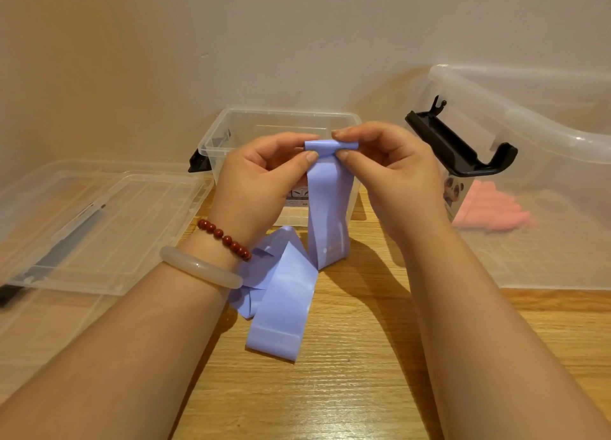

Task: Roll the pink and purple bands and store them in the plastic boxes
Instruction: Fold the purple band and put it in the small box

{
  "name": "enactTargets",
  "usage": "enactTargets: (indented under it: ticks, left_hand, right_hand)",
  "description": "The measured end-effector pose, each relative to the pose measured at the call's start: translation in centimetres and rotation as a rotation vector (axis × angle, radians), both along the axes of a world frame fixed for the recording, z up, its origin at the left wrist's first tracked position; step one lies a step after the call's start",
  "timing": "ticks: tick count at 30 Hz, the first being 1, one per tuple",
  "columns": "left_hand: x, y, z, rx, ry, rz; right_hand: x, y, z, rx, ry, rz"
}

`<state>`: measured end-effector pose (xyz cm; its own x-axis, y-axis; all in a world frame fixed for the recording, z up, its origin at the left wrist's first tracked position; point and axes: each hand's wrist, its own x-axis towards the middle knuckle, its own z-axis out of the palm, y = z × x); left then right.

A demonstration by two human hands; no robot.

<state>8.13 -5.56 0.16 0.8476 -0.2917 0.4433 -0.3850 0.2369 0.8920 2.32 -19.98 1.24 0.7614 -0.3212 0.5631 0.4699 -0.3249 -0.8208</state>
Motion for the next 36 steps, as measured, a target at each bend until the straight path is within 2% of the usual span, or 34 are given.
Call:
enactTargets:
  ticks: [5, 11, 17, 25, 36]
  left_hand:
    - [-0.14, 0.08, 0.05, 0.011, -0.036, -0.011]
    - [-0.51, -0.08, 0.07, 0.043, -0.017, -0.069]
    - [-0.27, 0.07, 0.06, -0.006, 0.029, -0.097]
    - [0.0, -0.04, -0.02, -0.019, 0.02, -0.019]
    - [0.19, 0.09, -0.04, 0.011, 0.018, -0.051]
  right_hand:
    - [-0.23, -0.18, 0.14, -0.042, 0.067, 0.009]
    - [-0.1, 0.07, 0.22, -0.007, 0.02, -0.016]
    - [-0.01, 0.09, 0.07, -0.009, 0.006, -0.014]
    - [0.0, 0.22, -0.11, -0.001, 0.007, 0.04]
    - [0.21, 0.06, -0.25, 0.034, 0.017, 0.006]
